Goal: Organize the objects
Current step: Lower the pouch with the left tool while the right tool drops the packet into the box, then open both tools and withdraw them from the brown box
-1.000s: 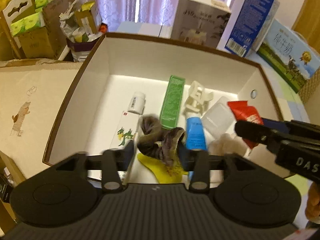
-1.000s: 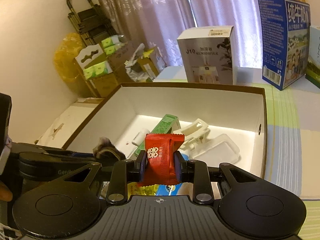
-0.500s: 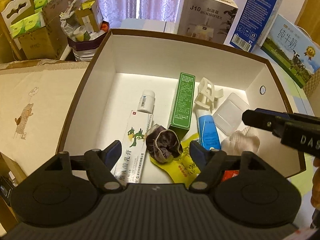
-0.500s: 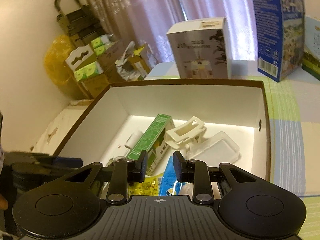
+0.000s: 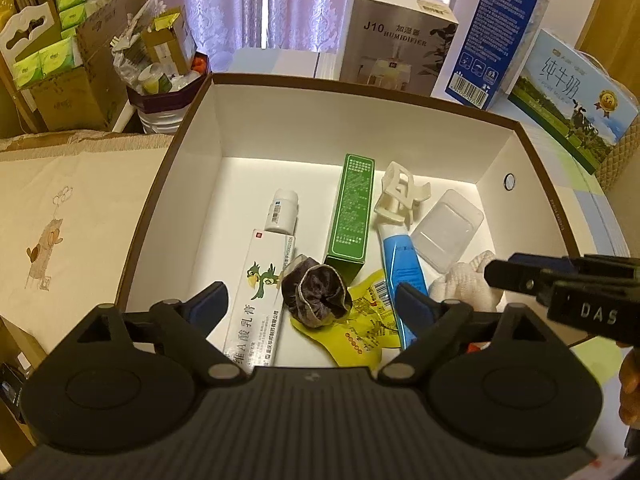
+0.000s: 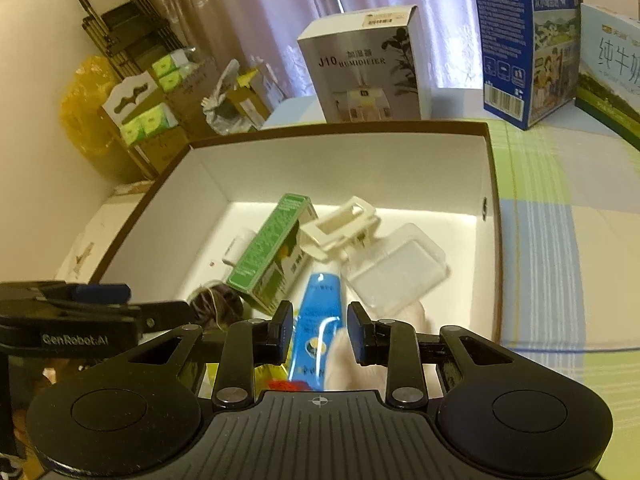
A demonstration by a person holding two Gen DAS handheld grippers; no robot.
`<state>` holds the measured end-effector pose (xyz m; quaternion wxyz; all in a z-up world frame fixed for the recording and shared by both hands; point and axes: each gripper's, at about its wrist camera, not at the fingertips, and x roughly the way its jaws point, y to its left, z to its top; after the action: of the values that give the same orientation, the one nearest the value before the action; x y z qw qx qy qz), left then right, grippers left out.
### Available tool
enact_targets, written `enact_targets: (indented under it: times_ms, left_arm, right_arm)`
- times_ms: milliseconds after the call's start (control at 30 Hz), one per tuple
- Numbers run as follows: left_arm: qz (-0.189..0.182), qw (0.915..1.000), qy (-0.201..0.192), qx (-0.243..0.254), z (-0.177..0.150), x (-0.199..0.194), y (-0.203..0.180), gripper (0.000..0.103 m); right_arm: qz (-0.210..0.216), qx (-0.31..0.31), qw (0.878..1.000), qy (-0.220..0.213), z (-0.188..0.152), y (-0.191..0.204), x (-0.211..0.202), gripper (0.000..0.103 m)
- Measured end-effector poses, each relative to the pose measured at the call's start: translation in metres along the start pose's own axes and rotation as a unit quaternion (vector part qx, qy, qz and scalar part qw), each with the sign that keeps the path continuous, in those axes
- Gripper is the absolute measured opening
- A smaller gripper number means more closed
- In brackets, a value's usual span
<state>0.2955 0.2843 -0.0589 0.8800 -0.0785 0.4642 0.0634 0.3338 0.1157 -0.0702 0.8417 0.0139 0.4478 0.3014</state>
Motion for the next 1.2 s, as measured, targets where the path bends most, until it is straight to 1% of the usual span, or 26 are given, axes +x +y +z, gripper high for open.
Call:
enact_targets:
  times_ms: [67,133,233,300,433,467,733,900,1067,1200]
  left_arm:
    - [-0.001,1.0,-0.004,0.004,-0.001,-0.003,-0.002,0.09]
    - [0.0,0.9999,-0.009,0.008,-0.001,-0.007,-0.004,0.091]
    - [0.0,0.9998,-0.017,0.012,-0.002,-0.013,-0.007,0.097]
    - [-0.001,0.9996,-0.024,0.015,-0.003,-0.017,-0.009,0.098]
    - [-0.007,0.9993,-0.033,0.019,-0.007,-0.025,-0.012,0.099]
    - [-0.01,0.9991,-0.036,0.019,-0.009,-0.028,-0.013,0.099]
    - [-0.012,0.9981,-0.055,0.024,-0.03,-0.052,-0.021,0.099]
    - [-0.011,0.997,-0.072,0.026,-0.048,-0.073,-0.031,0.102]
    - [-0.011,0.9968,-0.076,0.02,-0.064,-0.092,-0.045,0.102]
    - [-0.002,0.9963,-0.082,0.028,-0.078,-0.105,-0.062,0.102]
  right_arm:
    - [-0.005,0.0,1.0,-0.001,-0.002,0.001,-0.004,0.038]
    - [-0.01,0.004,1.0,-0.003,-0.005,0.002,-0.01,0.044]
    - [-0.015,0.011,1.0,-0.009,-0.009,0.003,-0.019,0.05]
    - [-0.019,0.017,1.0,-0.013,-0.011,0.003,-0.026,0.053]
    - [-0.028,0.027,0.999,-0.021,-0.015,0.003,-0.041,0.069]
    - [-0.031,0.027,0.999,-0.025,-0.017,0.004,-0.046,0.07]
    - [-0.038,0.033,0.998,-0.04,-0.034,0.004,-0.079,0.074]
    - [-0.056,0.019,0.998,-0.033,-0.045,0.004,-0.094,0.074]
    - [-0.049,0.009,0.998,-0.029,-0.061,0.0,-0.113,0.074]
    - [-0.048,-0.001,0.998,-0.028,-0.074,-0.005,-0.131,0.074]
